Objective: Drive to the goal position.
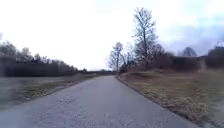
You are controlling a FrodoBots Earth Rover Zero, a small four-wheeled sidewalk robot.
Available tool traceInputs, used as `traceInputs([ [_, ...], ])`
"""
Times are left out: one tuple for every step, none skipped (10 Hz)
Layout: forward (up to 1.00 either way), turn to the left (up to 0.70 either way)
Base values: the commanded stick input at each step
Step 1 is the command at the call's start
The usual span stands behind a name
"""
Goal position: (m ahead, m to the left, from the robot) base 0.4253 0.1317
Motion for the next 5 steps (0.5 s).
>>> traceInputs([
  [0.38,0.00],
  [0.38,0.00],
  [0.38,0.00],
  [0.38,0.00],
  [0.38,0.00],
])
